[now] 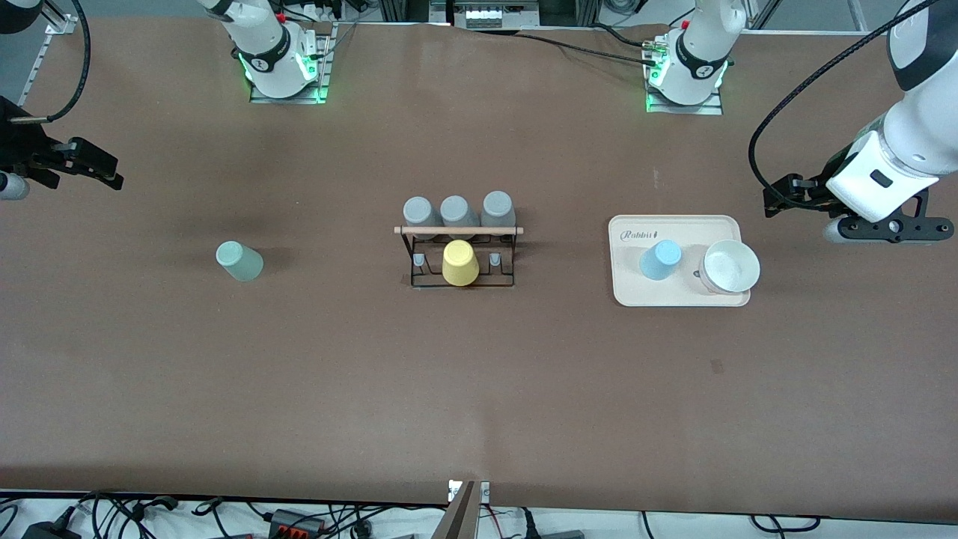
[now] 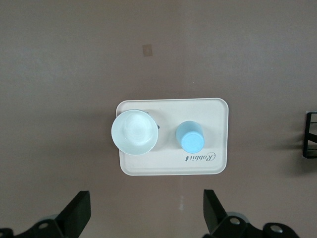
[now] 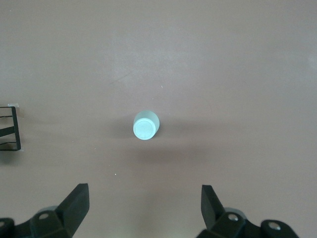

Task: Hang scattered cups on rack with three cups
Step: 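Reach the left gripper down to the light-blue cup on the tray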

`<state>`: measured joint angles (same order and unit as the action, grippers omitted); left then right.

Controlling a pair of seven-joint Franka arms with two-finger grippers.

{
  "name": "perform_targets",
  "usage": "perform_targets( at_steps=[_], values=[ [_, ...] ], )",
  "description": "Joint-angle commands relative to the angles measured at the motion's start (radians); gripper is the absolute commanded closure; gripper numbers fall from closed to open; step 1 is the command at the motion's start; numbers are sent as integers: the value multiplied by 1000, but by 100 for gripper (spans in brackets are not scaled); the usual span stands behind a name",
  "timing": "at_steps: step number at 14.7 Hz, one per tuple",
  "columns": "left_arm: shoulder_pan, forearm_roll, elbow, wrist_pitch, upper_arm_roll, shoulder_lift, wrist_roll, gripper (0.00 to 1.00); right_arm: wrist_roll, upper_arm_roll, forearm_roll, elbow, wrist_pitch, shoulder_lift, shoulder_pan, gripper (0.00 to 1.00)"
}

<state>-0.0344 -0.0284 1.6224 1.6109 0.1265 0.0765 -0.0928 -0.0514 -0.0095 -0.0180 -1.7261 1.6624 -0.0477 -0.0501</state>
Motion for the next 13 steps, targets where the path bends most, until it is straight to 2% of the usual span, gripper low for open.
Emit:
perform_targets(
  at_steps=[1, 5, 10, 13],
  values=[
    [-5, -1, -26, -11, 4, 16, 1, 0, -4, 2, 12, -9, -1, -21, -5, 0],
    [-4, -2, -27, -12, 5, 28, 1, 0, -5, 3, 12, -13, 0, -21, -4, 0],
    [24, -2, -81, -11, 13, 159, 14, 0, -5, 5, 10, -13, 0, -21, -2, 0],
    [24, -2, -93, 16, 47, 233, -1, 0, -5, 6, 10, -13, 0, -21, -1, 0]
  ],
)
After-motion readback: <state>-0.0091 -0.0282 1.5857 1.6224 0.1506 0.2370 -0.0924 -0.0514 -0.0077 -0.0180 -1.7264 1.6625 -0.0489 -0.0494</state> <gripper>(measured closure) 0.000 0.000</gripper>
